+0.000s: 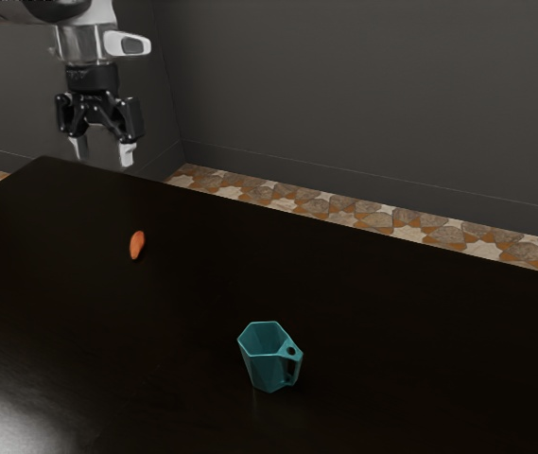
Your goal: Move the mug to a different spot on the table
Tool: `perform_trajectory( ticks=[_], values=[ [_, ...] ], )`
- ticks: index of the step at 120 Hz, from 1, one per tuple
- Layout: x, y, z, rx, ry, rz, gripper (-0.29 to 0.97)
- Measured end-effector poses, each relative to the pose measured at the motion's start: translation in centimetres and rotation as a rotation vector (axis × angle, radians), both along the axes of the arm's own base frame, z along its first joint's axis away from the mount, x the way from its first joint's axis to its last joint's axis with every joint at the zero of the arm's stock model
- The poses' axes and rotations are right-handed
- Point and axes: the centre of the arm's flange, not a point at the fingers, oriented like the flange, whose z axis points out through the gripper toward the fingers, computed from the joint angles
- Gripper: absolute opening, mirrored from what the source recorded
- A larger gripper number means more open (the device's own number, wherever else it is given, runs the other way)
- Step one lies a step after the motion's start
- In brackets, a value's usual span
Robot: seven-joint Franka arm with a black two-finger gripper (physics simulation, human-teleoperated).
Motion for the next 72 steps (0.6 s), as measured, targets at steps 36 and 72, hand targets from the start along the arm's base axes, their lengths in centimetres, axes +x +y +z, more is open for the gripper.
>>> perform_trajectory(
  ticks=[36,72],
  values=[
    [-2.8,-2.8,-2.5,-0.006,-0.077,-0.068,0.66],
    [-6.1,-25.4,-10.9,0.005,-0.034,-0.514,0.66]
  ],
)
